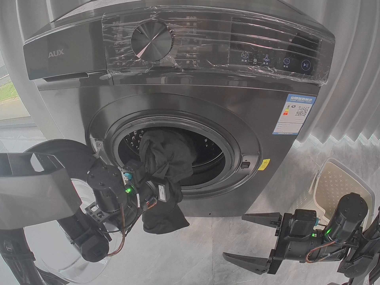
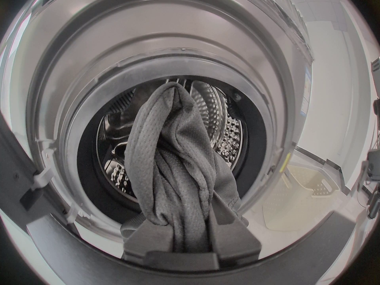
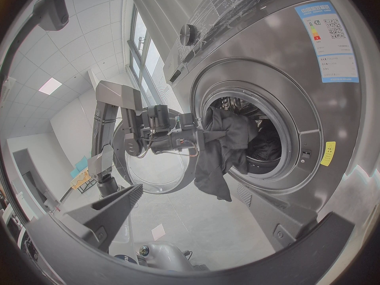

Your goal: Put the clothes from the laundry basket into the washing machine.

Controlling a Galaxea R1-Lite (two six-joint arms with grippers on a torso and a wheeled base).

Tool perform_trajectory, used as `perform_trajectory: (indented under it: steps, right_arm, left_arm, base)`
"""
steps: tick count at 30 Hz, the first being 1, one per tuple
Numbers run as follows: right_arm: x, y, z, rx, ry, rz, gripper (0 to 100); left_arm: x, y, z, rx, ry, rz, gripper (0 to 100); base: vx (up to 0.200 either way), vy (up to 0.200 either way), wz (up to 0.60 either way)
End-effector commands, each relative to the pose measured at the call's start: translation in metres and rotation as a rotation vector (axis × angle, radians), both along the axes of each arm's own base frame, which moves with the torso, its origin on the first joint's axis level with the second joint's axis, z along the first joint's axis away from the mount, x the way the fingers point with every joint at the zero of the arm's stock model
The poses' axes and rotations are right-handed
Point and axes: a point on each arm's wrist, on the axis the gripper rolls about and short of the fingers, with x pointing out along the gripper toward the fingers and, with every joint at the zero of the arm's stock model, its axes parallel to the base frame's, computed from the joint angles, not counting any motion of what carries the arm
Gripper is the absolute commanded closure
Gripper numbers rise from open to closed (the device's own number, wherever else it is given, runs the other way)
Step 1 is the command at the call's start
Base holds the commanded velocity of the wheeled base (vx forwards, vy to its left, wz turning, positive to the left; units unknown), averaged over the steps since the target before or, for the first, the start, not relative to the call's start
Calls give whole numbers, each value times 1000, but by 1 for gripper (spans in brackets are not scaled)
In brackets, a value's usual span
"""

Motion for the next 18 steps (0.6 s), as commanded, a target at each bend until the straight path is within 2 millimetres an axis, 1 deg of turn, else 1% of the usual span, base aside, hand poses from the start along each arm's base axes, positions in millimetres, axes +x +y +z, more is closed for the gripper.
perform_trajectory:
  steps: [1, 2, 5, 6, 7, 9, 11, 14, 18]
  right_arm:
    - [-2, 2, -5, -18, 21, 11, 0]
    - [-2, 2, -5, -18, 21, 11, 0]
    - [-2, 1, -6, -21, 23, 11, 0]
    - [-2, 1, -6, -21, 23, 11, 0]
    - [-2, 1, -6, -22, 24, 11, 0]
    - [-2, 1, -6, -21, 23, 11, 0]
    - [-2, 1, -5, -20, 20, 11, 0]
    - [-2, 1, -5, -20, 20, 11, 0]
    - [-2, 1, -5, -20, 22, 11, 0]
  left_arm:
    - [28, -16, -3, -4, -55, 10, 100]
    - [29, -17, -4, -6, -57, 8, 100]
    - [51, -21, -9, -43, -75, 13, 100]
    - [55, -22, -10, -51, -74, 9, 100]
    - [66, -23, -11, -93, -81, -7, 100]
    - [77, -24, -14, -121, -89, -27, 100]
    - [84, -25, -15, -138, -90, -34, 100]
    - [90, -30, -19, -182, -43, -34, 100]
    - [102, -36, -18, -216, -55, 8, 100]
  base:
    - [0, 0, 0]
    - [0, 0, 0]
    - [0, 0, 0]
    - [0, 0, 0]
    - [0, 0, 0]
    - [0, 0, 0]
    - [0, 0, 0]
    - [0, 0, 0]
    - [0, 0, 0]
